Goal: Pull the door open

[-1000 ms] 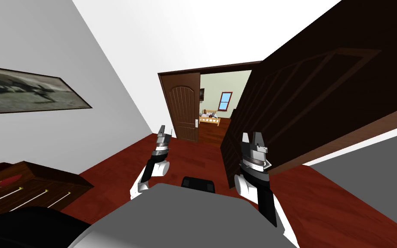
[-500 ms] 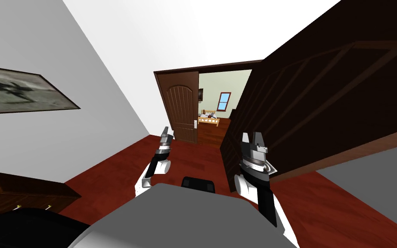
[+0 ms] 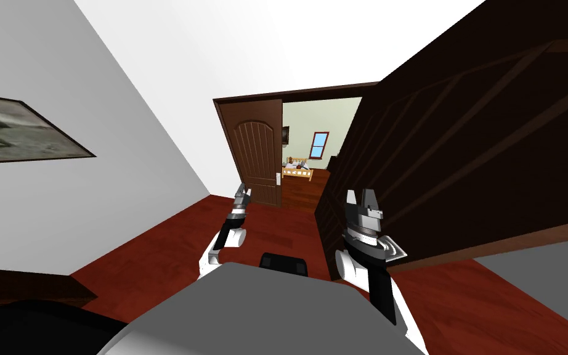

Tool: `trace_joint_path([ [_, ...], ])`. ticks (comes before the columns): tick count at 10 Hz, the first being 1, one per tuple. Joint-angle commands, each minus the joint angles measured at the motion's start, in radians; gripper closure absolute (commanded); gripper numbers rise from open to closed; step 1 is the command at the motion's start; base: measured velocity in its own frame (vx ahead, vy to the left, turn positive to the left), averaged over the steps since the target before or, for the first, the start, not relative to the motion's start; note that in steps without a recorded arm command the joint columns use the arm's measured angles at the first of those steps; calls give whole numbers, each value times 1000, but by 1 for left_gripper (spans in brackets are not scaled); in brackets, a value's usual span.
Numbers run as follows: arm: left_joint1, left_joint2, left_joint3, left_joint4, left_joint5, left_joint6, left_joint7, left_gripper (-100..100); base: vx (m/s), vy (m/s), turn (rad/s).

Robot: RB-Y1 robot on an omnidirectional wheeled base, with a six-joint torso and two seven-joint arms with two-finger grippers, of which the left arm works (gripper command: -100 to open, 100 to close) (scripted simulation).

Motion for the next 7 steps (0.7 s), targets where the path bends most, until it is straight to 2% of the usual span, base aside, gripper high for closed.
trace_joint_path([
  [1,-10,3,-1,28,0,5,3,-100,91,1,-39],
  [7,-56,12,-2,140,-3,25,12,-100,104,5,-41],
])
